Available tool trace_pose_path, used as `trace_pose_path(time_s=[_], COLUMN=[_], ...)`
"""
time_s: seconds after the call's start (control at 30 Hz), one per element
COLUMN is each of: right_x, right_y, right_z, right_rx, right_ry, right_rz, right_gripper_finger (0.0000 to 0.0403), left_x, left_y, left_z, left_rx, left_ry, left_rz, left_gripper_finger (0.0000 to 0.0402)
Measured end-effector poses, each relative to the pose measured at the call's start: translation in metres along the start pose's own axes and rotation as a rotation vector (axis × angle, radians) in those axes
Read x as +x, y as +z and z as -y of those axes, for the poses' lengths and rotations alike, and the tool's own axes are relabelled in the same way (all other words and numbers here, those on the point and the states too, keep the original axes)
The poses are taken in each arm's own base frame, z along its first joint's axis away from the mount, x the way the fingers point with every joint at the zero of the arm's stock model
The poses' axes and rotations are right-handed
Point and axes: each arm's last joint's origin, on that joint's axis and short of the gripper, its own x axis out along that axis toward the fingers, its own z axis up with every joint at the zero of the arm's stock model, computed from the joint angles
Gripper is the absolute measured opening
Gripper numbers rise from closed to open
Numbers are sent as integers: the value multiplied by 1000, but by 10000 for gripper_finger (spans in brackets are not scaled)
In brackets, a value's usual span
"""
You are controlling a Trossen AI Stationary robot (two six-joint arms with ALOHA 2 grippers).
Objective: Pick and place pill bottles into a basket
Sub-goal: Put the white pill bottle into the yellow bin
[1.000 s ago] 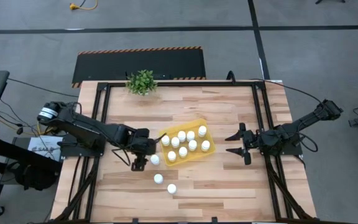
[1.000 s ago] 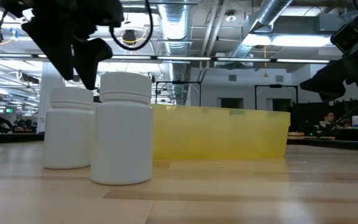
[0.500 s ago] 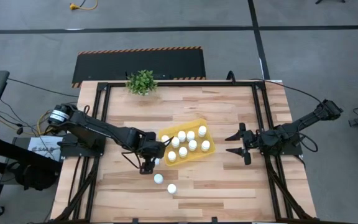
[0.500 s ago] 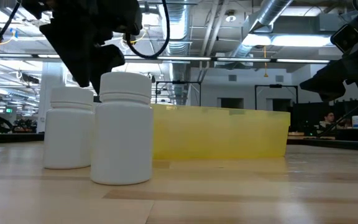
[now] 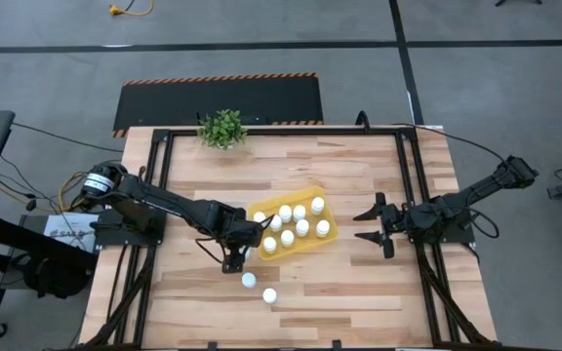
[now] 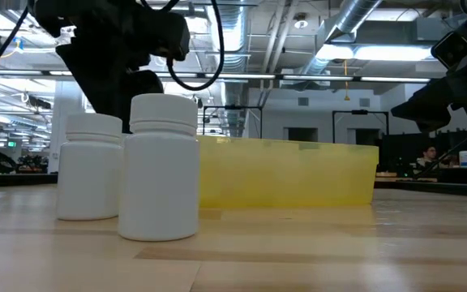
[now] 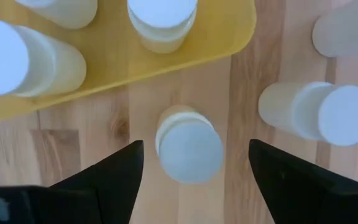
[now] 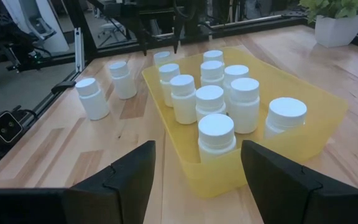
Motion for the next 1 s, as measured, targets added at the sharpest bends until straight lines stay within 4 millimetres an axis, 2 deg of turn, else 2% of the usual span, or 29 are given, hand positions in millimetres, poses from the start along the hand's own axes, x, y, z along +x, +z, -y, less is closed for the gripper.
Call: trace_pose_path(time_s=[0.47,0.73,1.0], right_x=[0,0,0], right_y=[0,0,0], right_z=[0,0,0], right_rx=[0,0,0], right_ry=[0,0,0], right_rz=[1,0,1], right_gripper_finger=[230,230,230], left_x=[18,21,21], left_y=[-9,-11,-11], left_z=[-8,-10,-10], left_rx=[-6,-18,-10], left_ry=[14,9,9], left_rz=[14,17,17], left_gripper_finger=[277,276,235])
